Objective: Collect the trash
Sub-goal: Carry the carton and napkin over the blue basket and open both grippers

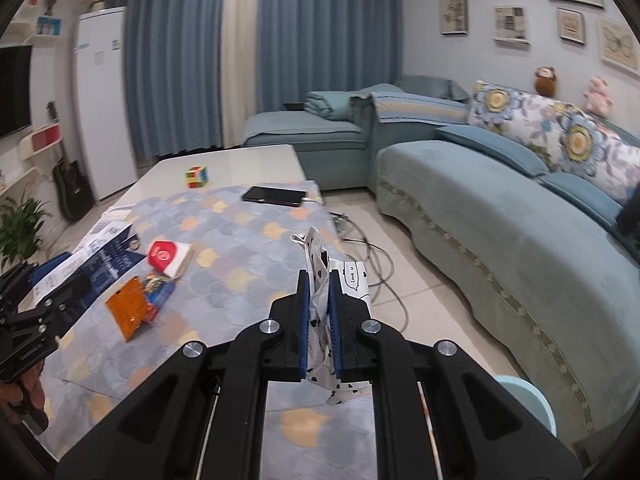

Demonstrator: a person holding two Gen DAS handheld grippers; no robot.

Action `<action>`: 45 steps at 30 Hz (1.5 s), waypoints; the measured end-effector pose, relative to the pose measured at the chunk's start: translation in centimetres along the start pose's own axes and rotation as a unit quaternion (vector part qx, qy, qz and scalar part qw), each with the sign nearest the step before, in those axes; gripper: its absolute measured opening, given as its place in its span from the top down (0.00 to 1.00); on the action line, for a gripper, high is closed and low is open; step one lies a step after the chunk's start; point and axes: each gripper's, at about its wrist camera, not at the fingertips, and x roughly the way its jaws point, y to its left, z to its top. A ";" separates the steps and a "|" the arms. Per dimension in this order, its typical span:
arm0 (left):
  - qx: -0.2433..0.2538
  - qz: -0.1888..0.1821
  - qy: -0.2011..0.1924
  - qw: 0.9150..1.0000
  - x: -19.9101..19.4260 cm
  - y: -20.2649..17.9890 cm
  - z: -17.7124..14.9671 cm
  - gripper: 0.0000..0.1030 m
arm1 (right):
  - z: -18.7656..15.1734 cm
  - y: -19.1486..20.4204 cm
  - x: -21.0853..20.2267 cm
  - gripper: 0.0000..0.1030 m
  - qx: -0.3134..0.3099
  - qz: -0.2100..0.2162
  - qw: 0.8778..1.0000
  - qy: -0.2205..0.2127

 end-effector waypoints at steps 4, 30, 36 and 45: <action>0.002 -0.013 -0.003 1.000 -0.2 -1.2 0.1 0.51 | -0.1 -1.8 -0.5 0.93 0.019 -0.010 1.000 -0.002; 0.007 -0.202 0.024 0.979 2.6 -19.2 0.2 0.51 | -5.7 -19.4 -5.7 0.93 0.164 -0.098 0.982 0.015; 0.036 -0.239 0.041 0.969 3.9 -24.8 0.0 0.51 | -7.1 -24.4 -6.7 0.93 0.201 -0.120 0.972 0.035; 0.054 -0.264 0.072 0.960 6.3 -30.2 -0.8 0.51 | -8.2 -26.5 -6.0 0.93 0.205 -0.139 0.966 0.071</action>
